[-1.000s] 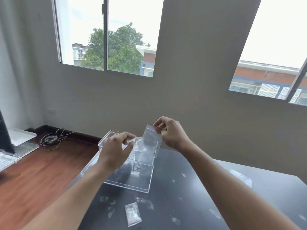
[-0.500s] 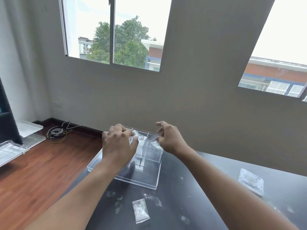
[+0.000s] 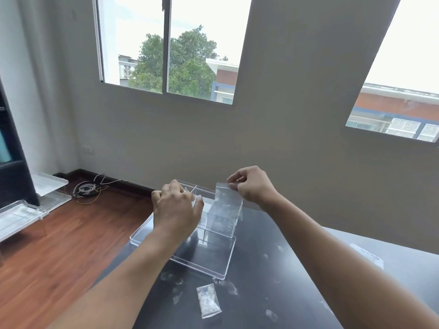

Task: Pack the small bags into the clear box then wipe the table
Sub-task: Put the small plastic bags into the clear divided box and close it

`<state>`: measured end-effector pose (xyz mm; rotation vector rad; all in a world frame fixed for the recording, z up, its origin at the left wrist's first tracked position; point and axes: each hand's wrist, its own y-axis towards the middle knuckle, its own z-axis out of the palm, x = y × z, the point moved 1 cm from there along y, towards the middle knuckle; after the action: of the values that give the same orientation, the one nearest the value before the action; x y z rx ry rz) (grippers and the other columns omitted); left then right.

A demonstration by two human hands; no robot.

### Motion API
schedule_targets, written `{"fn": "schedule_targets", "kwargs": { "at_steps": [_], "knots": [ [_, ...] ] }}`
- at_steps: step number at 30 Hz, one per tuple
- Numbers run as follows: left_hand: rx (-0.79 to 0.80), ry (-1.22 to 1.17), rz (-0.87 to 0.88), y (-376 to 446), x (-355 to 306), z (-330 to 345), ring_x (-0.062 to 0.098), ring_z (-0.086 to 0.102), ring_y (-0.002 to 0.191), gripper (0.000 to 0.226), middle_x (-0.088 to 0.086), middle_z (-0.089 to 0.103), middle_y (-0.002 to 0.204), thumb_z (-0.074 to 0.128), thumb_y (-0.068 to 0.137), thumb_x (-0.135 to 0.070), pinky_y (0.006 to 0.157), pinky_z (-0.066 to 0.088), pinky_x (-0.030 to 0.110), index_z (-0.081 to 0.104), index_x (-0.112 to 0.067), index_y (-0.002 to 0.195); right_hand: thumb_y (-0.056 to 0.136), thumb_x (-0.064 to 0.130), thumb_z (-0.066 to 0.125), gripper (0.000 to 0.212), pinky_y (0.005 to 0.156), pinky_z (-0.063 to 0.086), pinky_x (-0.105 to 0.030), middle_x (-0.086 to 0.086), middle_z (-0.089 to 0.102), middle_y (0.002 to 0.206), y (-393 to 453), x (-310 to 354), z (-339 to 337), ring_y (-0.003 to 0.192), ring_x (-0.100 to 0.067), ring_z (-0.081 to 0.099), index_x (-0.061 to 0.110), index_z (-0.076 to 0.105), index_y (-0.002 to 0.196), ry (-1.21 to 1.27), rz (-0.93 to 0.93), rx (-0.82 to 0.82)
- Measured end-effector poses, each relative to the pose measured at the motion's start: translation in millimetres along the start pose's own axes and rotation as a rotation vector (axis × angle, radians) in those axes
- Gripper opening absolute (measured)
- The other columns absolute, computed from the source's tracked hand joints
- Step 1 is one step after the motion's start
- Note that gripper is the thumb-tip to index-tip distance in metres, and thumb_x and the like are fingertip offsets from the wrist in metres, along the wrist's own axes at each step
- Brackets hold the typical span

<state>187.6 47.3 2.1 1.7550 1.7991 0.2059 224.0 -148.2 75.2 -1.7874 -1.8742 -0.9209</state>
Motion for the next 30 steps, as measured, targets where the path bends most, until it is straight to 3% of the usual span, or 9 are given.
{"fn": "schedule_targets", "kwargs": {
  "at_steps": [3,6,9,13,17,21,23,26,30],
  "knots": [
    [0.019,0.017,0.017,-0.7,1.2,0.0,0.023,0.05,0.103,0.045,0.001,0.052,0.106,0.037,0.099,-0.051,0.091,0.03,0.043,0.075,-0.027,0.104,0.085,0.01,0.077,0.01,0.078,0.056,-0.025,0.008,0.068,0.078,-3.3,-2.4,13.1,0.084,-0.013,0.067,0.019,0.079,0.089,-0.015,0.052,-0.002],
    [0.023,-0.01,0.01,-0.6,1.4,-1.4,0.022,0.049,0.1,0.045,-0.002,0.046,0.101,0.035,0.1,-0.046,0.089,0.027,0.041,0.074,-0.024,0.098,0.085,0.009,0.069,0.016,0.086,0.06,-0.034,0.009,0.068,0.08,-9.4,-5.7,22.0,0.091,-0.018,0.07,0.022,0.078,0.09,-0.039,0.074,-0.029],
    [0.049,-0.055,-0.013,-0.5,0.7,-2.5,0.02,0.051,0.1,0.044,-0.003,0.043,0.1,0.035,0.101,-0.041,0.085,0.022,0.039,0.075,-0.023,0.096,0.086,0.013,0.066,0.02,0.091,0.056,-0.034,0.004,0.071,0.092,-13.3,-7.4,22.0,0.1,-0.02,0.069,0.018,0.078,0.102,-0.112,0.022,-0.058],
    [0.077,-0.103,-0.005,-0.6,2.9,-3.2,0.02,0.055,0.107,0.038,-0.002,0.045,0.103,0.041,0.099,-0.041,0.09,0.025,0.041,0.073,-0.031,0.116,0.093,0.032,0.07,0.031,0.101,0.047,-0.038,-0.004,0.063,0.117,-22.4,-5.1,17.2,0.108,-0.022,0.061,0.018,0.071,0.12,-0.267,-0.154,-0.093],
    [0.039,-0.132,0.039,0.7,4.2,-5.4,0.016,0.05,0.089,0.038,-0.004,0.041,0.099,0.044,0.098,-0.044,0.091,0.03,0.041,0.071,-0.033,0.123,0.096,0.056,0.063,0.051,0.102,0.049,-0.037,0.003,0.062,0.128,-45.3,-2.5,16.8,0.114,-0.018,0.063,0.022,0.066,0.134,-0.222,-0.383,0.038],
    [0.015,-0.11,0.078,2.3,7.4,-7.1,0.014,0.043,0.078,0.034,-0.005,0.045,0.099,0.049,0.097,-0.044,0.09,0.039,0.039,0.077,-0.031,0.112,0.098,0.071,0.041,0.069,0.114,0.038,-0.039,0.004,0.059,0.147,-65.0,-15.5,22.3,0.131,-0.02,0.056,0.024,0.056,0.146,-0.473,-0.442,0.183],
    [0.019,-0.092,0.08,2.7,8.6,-8.7,0.016,0.043,0.074,0.033,-0.006,0.046,0.098,0.051,0.096,-0.045,0.088,0.042,0.037,0.079,-0.03,0.105,0.102,0.069,0.032,0.066,0.114,0.035,-0.04,0.001,0.064,0.14,-69.0,-22.8,21.0,0.131,-0.021,0.055,0.025,0.056,0.145,-0.526,-0.432,0.247],
    [0.022,-0.097,0.078,1.7,8.2,-11.0,0.017,0.043,0.072,0.032,-0.007,0.046,0.099,0.055,0.094,-0.048,0.088,0.044,0.037,0.081,-0.029,0.1,0.103,0.067,0.025,0.062,0.113,0.029,-0.041,0.004,0.072,0.12,-71.6,-30.3,18.0,0.128,-0.015,0.053,0.029,0.068,0.127,-0.6,-0.423,0.304],
    [0.001,-0.19,0.128,1.5,8.2,-13.4,0.019,0.055,0.085,0.028,-0.005,0.053,0.103,0.063,0.091,-0.043,0.09,0.046,0.04,0.081,-0.022,0.093,0.099,0.072,0.034,0.06,0.114,0.03,-0.041,0.008,0.065,0.111,-72.7,-29.5,21.4,0.112,-0.014,0.058,0.026,0.069,0.119,-0.552,-0.444,0.157]
  ]
}}
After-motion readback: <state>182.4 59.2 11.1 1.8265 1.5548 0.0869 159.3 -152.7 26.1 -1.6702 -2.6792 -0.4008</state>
